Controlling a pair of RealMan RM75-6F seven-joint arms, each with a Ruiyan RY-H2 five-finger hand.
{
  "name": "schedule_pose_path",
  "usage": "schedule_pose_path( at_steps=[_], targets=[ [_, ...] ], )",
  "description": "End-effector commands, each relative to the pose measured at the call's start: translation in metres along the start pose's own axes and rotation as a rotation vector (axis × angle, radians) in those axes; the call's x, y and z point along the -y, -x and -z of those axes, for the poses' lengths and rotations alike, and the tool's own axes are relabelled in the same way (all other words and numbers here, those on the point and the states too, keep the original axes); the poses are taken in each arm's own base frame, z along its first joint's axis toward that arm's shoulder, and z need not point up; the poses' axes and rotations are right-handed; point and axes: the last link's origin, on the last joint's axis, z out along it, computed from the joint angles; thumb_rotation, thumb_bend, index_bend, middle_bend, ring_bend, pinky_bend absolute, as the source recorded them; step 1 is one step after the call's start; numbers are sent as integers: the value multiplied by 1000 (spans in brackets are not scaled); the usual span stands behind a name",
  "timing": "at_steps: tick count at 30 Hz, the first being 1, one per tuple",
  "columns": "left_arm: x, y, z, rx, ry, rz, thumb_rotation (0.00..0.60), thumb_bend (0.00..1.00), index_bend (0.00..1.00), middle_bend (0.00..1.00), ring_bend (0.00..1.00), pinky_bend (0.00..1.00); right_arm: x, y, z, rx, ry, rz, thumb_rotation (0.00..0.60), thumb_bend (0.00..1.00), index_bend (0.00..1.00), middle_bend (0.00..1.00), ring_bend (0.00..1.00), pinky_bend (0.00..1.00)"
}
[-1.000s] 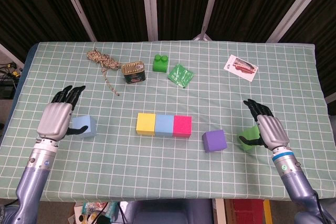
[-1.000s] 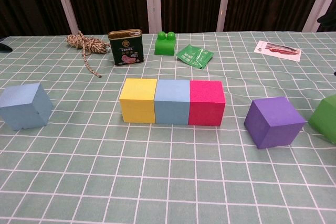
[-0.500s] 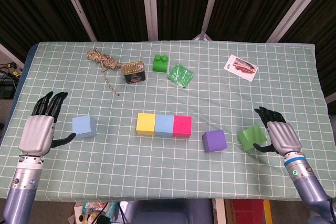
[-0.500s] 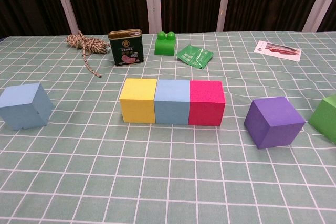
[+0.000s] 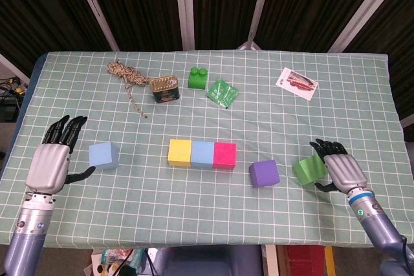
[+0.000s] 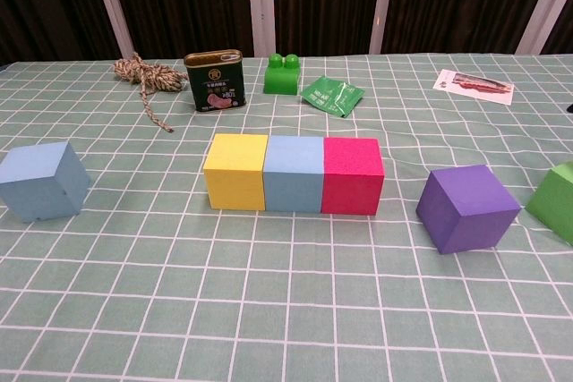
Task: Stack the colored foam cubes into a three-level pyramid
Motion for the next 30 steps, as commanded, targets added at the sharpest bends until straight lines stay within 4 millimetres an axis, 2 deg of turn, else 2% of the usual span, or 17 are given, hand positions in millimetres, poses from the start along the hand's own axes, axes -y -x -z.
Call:
schedule_pose_path(
  at_steps=[1,11,22,30],
  targets=[
    [0,0,0,0,0,-2,600,58,0,71,13,85,-4,15,-7,41,-15,18,600,251,0,77,22,0],
    [1,0,0,-8,-3,-6,600,58,0,73,14,85,-13,27,-20,23,-47,25,600,252,0,210,89,0],
    [0,4,0,-5,-6,-11,600,58,5,76,13,85,-17,30,-25,19,-56,13,600,252,0,249,119,0],
    [0,4,-1,-4,-8,-8,600,59,8,78,14,85,-18,30,-27,-6,-60,6,600,251,0,356,225,0]
  ],
)
